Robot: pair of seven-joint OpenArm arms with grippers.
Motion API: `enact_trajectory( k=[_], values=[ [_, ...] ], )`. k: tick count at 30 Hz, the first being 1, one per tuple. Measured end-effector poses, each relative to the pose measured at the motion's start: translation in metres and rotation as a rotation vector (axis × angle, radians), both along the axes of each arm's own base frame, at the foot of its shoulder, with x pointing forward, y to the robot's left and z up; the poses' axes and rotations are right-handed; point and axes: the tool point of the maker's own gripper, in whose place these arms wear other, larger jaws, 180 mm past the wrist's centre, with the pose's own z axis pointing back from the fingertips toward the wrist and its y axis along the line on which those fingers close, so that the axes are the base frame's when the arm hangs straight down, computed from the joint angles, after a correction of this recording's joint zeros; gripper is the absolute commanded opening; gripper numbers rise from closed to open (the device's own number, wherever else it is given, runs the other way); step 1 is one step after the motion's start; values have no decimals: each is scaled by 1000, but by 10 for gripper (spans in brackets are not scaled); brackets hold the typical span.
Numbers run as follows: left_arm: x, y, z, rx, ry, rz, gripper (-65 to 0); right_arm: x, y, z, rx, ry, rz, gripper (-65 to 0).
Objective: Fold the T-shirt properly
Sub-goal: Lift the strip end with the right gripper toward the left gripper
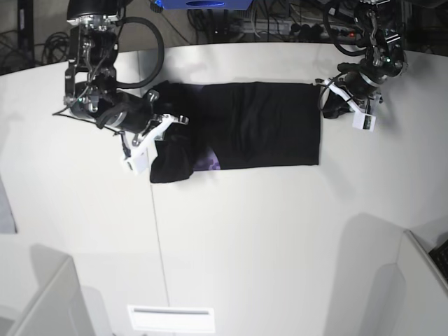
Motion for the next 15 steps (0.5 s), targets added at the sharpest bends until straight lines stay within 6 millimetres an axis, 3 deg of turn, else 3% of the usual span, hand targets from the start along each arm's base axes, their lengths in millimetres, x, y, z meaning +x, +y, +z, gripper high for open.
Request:
enact_trajectory(
  k=[3,10,15],
  values=[
    [0,-5,0,-12,-2,5,-650,2,16,14,36,-52,18,-650],
    [0,-12,-1,-29,-4,8,-650,-8,53,15,82,-28,59,-650],
    [1,-32,-3,-50,-2,-45,-650,-11,72,19,114,-33,63,-650]
  ],
)
